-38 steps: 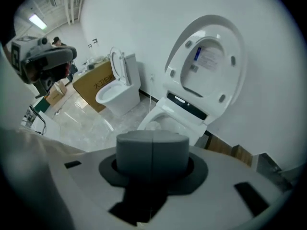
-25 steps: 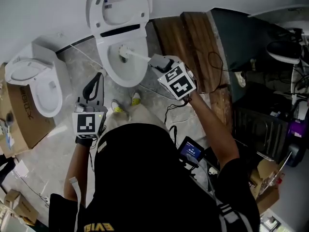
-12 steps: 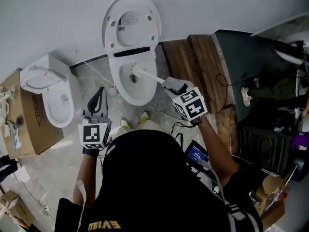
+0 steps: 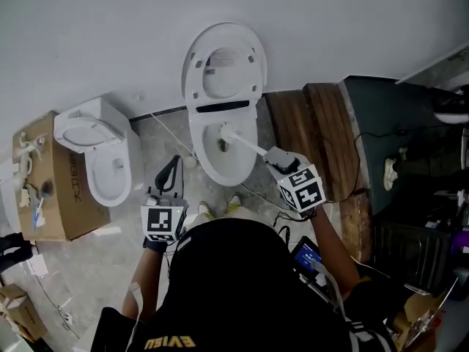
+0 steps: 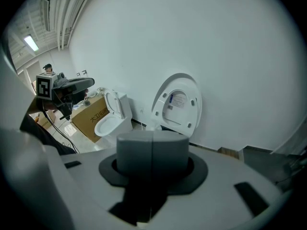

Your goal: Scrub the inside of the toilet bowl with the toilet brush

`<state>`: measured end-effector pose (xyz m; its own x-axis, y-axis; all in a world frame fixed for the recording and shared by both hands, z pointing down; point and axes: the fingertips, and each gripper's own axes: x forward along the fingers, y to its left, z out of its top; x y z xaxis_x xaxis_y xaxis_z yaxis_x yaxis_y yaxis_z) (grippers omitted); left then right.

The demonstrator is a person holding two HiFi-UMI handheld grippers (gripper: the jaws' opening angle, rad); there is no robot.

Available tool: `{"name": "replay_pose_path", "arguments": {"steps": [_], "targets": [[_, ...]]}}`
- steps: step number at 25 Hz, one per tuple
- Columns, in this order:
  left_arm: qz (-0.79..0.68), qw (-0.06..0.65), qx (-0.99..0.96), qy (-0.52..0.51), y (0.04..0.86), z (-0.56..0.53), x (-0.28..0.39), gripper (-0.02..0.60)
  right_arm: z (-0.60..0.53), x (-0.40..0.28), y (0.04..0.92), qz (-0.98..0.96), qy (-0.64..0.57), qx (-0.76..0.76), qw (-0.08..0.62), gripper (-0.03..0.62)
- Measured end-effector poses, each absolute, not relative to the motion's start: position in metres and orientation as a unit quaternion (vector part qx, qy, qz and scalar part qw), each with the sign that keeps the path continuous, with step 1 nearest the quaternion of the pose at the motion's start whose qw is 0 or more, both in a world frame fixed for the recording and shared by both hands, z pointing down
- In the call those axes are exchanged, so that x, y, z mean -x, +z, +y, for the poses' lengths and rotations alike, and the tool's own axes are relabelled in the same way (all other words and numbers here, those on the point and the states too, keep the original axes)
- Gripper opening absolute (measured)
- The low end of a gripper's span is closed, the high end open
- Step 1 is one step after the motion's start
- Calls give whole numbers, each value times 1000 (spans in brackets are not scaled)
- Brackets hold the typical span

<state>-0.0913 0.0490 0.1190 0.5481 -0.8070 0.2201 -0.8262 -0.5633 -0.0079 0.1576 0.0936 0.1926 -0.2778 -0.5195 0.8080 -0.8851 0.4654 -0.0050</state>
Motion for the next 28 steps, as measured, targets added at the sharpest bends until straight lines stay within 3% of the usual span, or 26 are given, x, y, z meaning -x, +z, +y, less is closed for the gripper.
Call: {"name": "replay_pose_path", "arguments": {"steps": [28], "targets": [[-460, 45, -881, 96, 115, 60, 89, 11, 116, -166, 188, -752, 235, -472, 396, 149]]}}
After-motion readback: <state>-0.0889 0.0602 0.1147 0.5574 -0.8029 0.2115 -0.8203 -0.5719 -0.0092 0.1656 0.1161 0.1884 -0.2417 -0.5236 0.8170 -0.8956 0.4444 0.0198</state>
